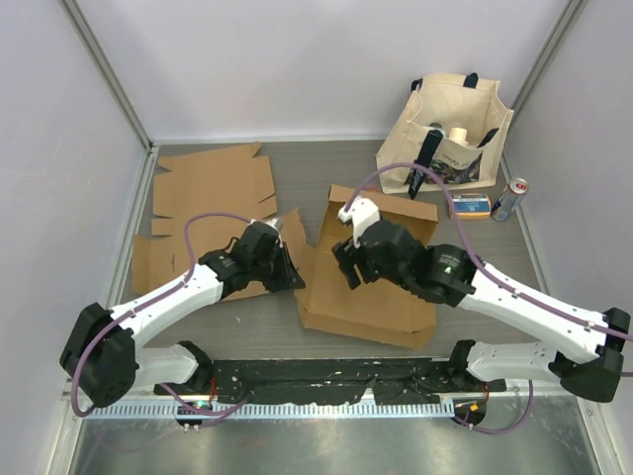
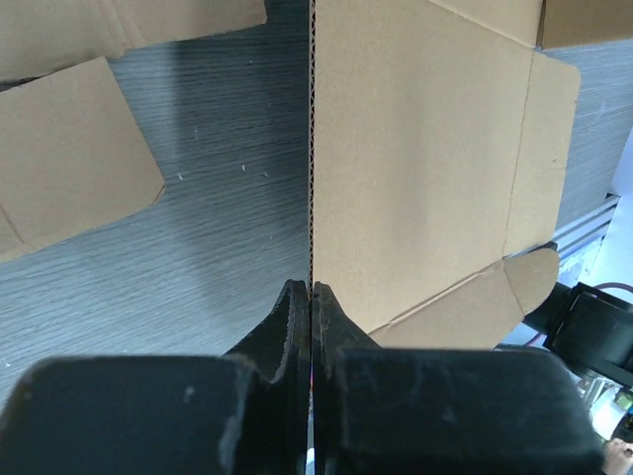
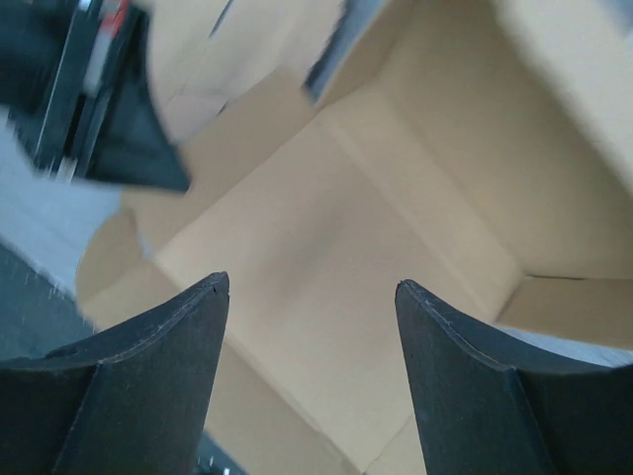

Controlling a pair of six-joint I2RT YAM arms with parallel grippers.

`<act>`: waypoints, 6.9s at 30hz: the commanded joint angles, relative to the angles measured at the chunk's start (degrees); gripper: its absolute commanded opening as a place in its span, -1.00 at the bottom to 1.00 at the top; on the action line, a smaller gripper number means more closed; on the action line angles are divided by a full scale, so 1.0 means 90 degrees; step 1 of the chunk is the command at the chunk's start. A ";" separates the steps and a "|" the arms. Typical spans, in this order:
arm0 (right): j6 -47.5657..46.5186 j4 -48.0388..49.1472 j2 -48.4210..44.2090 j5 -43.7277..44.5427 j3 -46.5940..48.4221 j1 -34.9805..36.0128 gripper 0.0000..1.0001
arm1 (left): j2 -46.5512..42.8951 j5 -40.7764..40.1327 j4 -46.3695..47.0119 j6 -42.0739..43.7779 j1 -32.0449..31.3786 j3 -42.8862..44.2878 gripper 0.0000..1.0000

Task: Fold the paper box

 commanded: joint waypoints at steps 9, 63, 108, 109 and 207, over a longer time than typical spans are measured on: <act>-0.0607 0.0644 0.0321 -0.2237 -0.1091 0.1072 0.52 | 0.0021 0.0888 -0.0114 -0.0122 0.0512 0.0159 -1.00; 0.7477 0.2324 0.0302 0.1161 0.0637 -0.0841 -0.99 | -0.2538 -0.1286 0.0003 0.3020 -0.0978 0.2179 0.68; 0.7256 0.2860 0.0987 0.0282 0.0705 -0.0860 -0.53 | -0.0351 -0.8242 -0.0924 0.6011 -0.4400 0.2961 -0.92; 0.6161 0.3103 0.0899 0.0205 0.0579 -0.0870 -0.36 | -0.0370 -0.8233 -0.0992 0.5971 -0.4400 0.2971 -0.97; -0.0032 0.2539 0.5177 -0.1935 0.1010 -0.4034 -0.99 | -0.1982 -0.6455 -0.2380 0.3432 -0.4390 0.2746 -1.00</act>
